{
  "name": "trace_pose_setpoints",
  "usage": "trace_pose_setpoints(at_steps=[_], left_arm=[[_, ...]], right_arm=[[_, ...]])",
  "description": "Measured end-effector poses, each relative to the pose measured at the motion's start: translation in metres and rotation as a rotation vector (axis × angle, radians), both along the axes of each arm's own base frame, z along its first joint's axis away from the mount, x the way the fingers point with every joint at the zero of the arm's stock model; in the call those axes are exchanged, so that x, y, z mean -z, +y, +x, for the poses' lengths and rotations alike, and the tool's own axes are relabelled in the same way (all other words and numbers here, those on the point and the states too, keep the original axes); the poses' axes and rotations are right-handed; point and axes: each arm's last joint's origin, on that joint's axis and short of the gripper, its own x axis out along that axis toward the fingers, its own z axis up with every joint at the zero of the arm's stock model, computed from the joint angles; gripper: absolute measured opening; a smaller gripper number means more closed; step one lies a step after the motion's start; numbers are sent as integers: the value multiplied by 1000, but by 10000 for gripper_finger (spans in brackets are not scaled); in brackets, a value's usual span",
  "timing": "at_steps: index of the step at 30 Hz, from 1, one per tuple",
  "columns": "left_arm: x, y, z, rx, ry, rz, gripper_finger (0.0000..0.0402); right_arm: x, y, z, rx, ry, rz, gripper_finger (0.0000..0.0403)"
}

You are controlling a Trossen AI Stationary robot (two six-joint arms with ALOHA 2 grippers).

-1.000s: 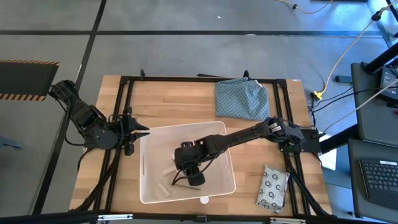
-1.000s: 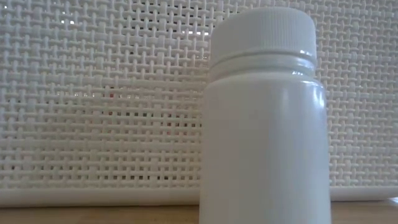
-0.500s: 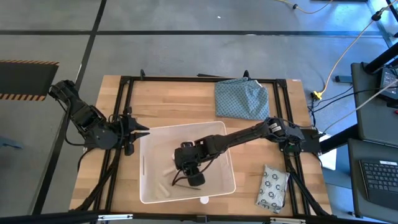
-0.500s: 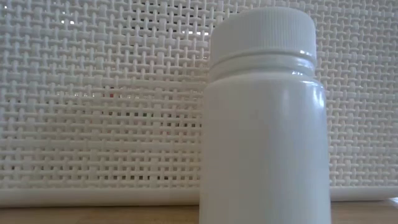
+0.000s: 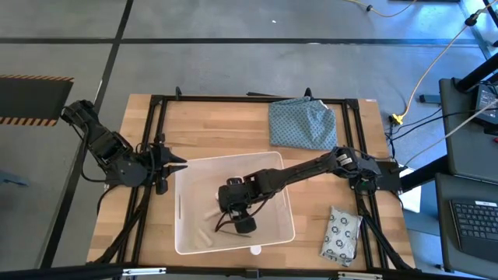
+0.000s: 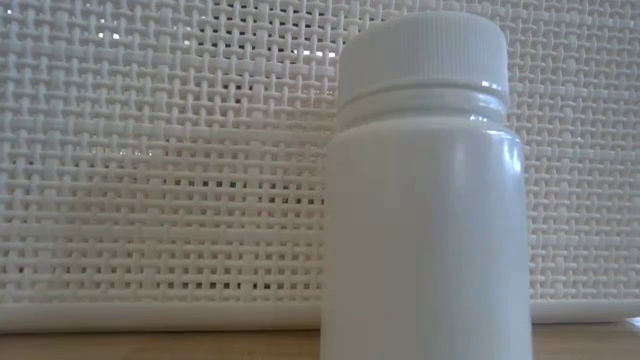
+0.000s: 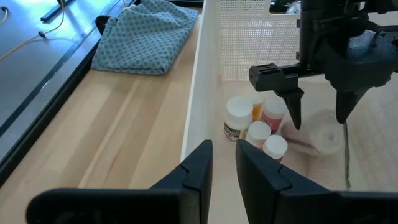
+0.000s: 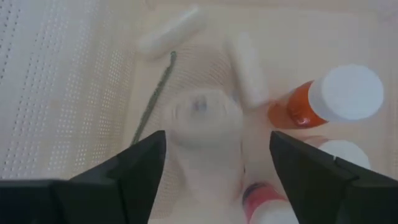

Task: Pick & place medical supplies in basket/bin
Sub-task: Put the white medicine bottle into the white bin

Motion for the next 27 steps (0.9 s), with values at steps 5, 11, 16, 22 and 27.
trace_pose_setpoints(at_steps=[5, 11, 16, 22, 27], left_arm=[[0, 0, 0, 0, 0, 0, 64], [0, 0, 0, -1, 0, -1, 68], [0, 0, 0, -2, 0, -2, 64], [0, 0, 0, -1, 0, -1, 62], [0, 0, 0, 24, 16, 1, 62]], right_arm=[[-26, -1, -5, -1, 8, -6, 291], [-84, 1, -12, -5, -74, 15, 291], [-119, 22, -43, 9, -115, 54, 291], [-155, 52, -92, 205, -198, -112, 291], [-190, 76, -133, 381, -382, -143, 291]])
